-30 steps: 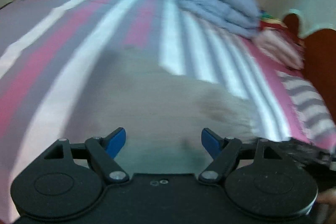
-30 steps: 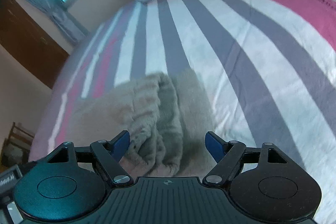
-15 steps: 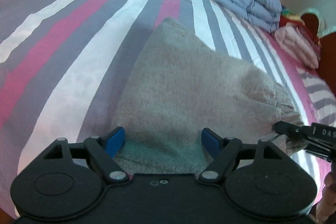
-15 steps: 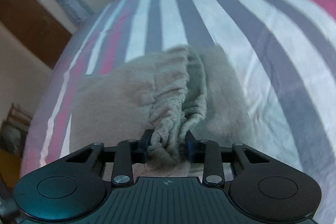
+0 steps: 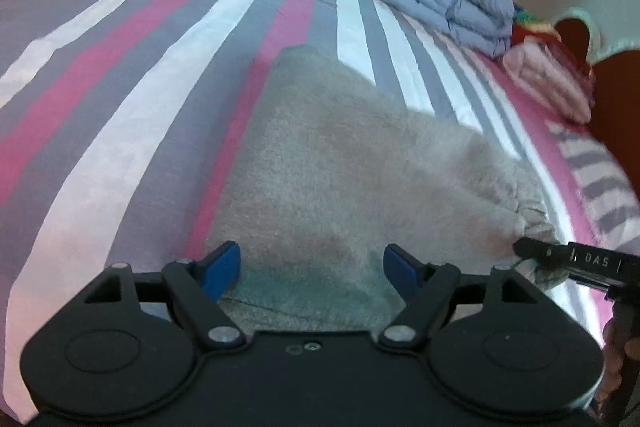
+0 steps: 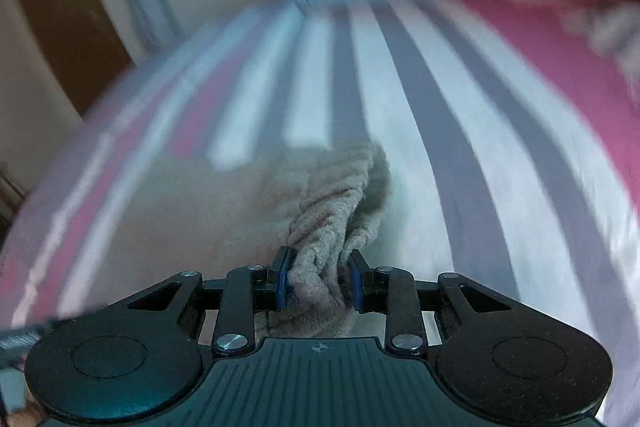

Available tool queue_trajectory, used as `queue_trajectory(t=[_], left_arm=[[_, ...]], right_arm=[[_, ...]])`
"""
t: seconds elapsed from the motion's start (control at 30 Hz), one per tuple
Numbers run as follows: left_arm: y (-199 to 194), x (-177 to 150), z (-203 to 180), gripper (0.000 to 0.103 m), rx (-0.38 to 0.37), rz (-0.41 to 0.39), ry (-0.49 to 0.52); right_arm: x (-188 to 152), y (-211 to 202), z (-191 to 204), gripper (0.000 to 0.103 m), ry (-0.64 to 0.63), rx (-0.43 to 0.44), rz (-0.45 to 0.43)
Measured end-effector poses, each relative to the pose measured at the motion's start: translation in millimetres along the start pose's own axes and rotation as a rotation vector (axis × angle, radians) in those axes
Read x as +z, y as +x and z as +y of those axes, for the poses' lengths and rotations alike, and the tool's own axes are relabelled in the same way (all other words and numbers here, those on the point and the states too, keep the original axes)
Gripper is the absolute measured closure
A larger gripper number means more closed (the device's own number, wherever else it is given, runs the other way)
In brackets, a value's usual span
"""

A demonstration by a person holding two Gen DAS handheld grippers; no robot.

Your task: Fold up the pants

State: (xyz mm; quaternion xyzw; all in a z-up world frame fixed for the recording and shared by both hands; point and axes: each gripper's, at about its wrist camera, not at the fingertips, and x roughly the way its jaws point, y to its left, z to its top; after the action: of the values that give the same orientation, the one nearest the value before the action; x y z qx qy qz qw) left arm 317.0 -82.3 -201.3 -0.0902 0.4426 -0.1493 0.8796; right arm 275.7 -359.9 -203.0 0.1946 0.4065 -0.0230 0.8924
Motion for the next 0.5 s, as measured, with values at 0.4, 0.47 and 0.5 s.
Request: queue_trajectory(t=[0.4,0.47,0.5], left_arm=[[-10,9,-2,0.032,-0.017,-0.009,-0.015],[-1,2,0,0.032,-0.004,0.026,-0.012],[1,-3,1,0.032,0.003,0.029,-0.001]], right_arm=[[7,-51,26,0.06,-0.077,-0.028,-0.201],[-1,-40,40,0.06,-0.124,-0.018,-0.165],[-8,-30,44,0.06,-0.145,-0.033,-0.138]])
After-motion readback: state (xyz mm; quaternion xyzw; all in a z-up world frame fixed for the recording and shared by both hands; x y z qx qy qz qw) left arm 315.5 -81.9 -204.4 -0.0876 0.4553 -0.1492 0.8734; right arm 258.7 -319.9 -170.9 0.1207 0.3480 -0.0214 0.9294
